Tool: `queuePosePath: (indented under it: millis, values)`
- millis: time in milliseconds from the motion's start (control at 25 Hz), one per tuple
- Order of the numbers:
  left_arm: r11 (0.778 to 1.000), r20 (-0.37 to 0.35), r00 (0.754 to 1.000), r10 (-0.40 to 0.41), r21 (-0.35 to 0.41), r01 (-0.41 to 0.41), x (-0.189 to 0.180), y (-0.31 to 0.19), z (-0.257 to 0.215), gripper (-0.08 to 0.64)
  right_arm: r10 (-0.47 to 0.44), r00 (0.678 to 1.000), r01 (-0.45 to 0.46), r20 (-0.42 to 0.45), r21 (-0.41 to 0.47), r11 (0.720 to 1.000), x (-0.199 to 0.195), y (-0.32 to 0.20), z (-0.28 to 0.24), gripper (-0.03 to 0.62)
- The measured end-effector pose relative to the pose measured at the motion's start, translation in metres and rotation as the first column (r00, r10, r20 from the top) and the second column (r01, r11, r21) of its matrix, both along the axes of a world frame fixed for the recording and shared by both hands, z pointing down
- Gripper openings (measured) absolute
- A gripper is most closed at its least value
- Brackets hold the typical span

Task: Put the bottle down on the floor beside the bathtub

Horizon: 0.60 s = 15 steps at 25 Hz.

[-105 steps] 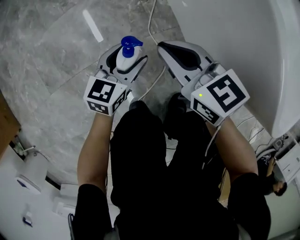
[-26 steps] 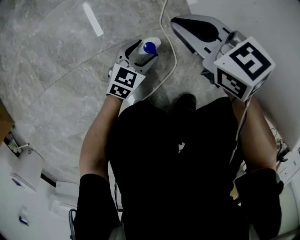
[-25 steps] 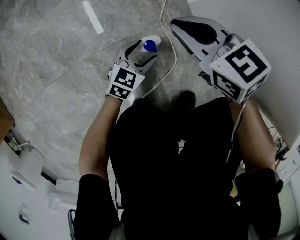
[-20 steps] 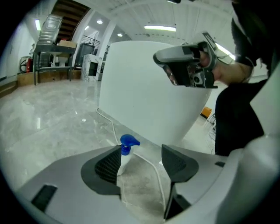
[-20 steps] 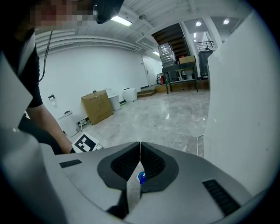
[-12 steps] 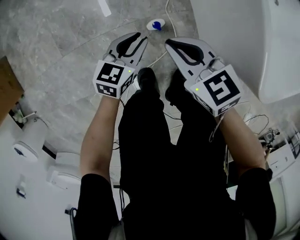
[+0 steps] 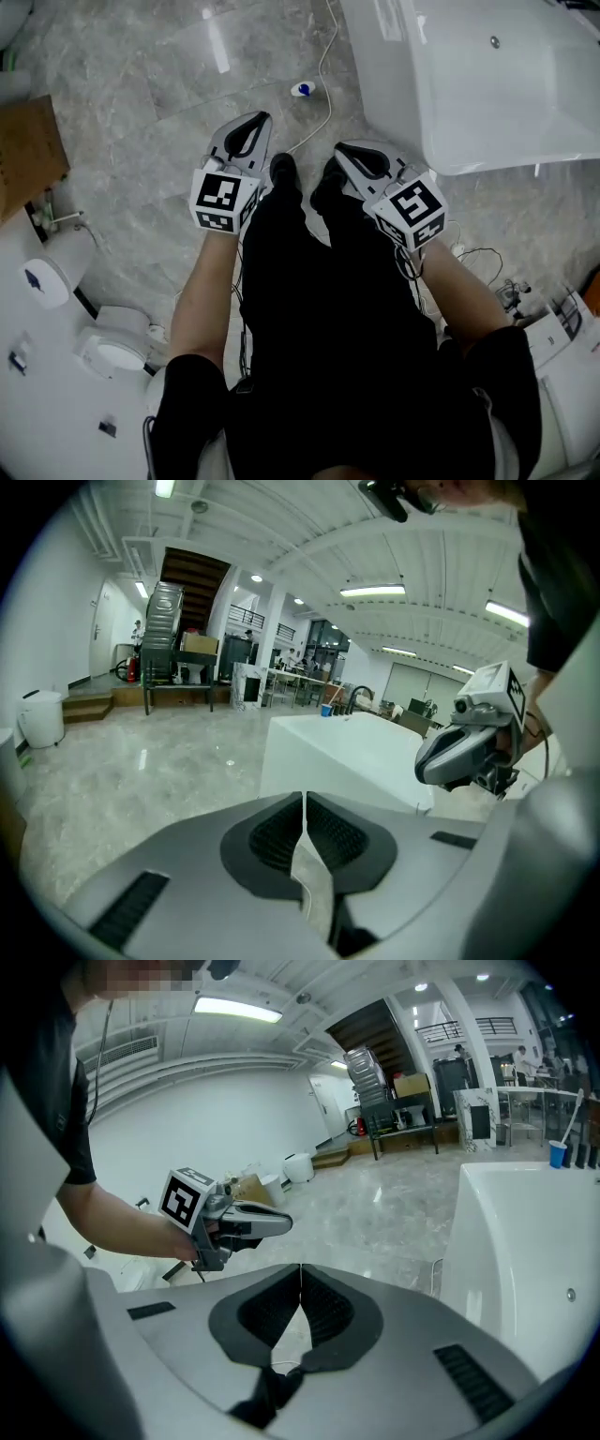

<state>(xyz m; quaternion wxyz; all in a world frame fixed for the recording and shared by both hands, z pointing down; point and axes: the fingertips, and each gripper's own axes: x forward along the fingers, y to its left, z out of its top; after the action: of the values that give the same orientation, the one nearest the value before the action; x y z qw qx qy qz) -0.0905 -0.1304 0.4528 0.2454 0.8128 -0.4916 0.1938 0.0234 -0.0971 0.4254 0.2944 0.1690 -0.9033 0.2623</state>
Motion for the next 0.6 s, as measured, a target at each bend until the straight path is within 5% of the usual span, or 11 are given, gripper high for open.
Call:
queuePosePath:
  millis: [280,600]
  values:
    - [0.999,-0.036,0.999,-0.041,0.022,0.042,0.028,0.034,-0.119,0.025,0.033,0.998,-0.034,0.053,0.02,0.999,0.026,0.018,-0.104,0.029]
    - [0.995,-0.029,0.998,-0.062,0.079,0.064,0.041,0.035,-0.19,0.025,0.121,0.988,-0.129,0.095,0.078,0.989,0.064,0.007,-0.162,0.029]
